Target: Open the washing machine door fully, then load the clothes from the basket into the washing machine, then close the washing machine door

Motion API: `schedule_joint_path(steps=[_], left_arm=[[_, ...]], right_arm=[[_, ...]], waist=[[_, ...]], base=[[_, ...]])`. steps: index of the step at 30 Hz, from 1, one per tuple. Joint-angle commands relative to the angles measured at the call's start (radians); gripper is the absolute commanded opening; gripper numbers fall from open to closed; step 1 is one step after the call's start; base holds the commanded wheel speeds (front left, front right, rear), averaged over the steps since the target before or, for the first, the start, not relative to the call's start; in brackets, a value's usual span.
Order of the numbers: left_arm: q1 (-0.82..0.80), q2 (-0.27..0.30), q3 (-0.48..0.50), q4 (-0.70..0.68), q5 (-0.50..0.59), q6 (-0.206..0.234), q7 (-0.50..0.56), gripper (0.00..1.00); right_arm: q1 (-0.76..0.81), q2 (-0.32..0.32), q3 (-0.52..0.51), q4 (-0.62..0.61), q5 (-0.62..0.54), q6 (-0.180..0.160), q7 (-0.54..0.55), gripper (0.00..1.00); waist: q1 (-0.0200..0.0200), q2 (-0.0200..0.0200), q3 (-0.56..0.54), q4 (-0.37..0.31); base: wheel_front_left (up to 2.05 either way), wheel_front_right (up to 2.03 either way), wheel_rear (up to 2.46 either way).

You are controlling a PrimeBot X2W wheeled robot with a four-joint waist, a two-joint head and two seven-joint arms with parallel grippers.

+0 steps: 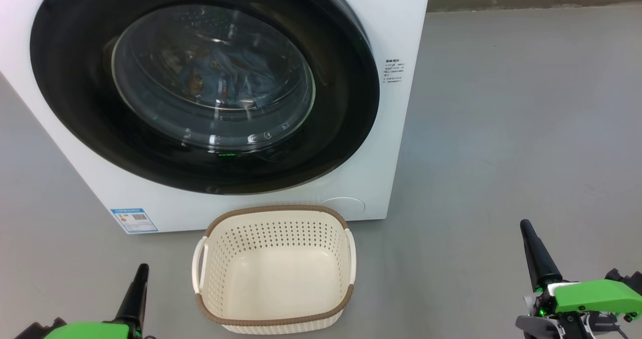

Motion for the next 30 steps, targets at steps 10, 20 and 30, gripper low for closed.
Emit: schedule_joint_path(steps=[10, 20, 30], left_arm=[[-0.053, 0.005, 0.048, -0.013, -0.104, -0.003, 0.036, 0.00], [-0.055, 0.002, 0.054, -0.012, -0.134, -0.003, 0.046, 0.00], [-0.055, 0.002, 0.055, -0.012, -0.133, -0.003, 0.047, 0.00]], right_arm=[[-0.005, 0.004, 0.001, -0.022, 0.116, -0.001, 0.037, 0.00], [-0.004, 0.007, -0.006, -0.021, 0.148, -0.001, 0.049, 0.00], [-0.004, 0.009, -0.007, -0.021, 0.147, -0.001, 0.050, 0.00]], waist=[[0.0000, 0.0000, -0.006, 0.002], [0.0000, 0.0000, -0.007, 0.003], [0.0000, 0.0000, -0.007, 0.003]], base=[[0.00, 0.00, 0.00], [0.00, 0.00, 0.00], [0.00, 0.00, 0.00]])
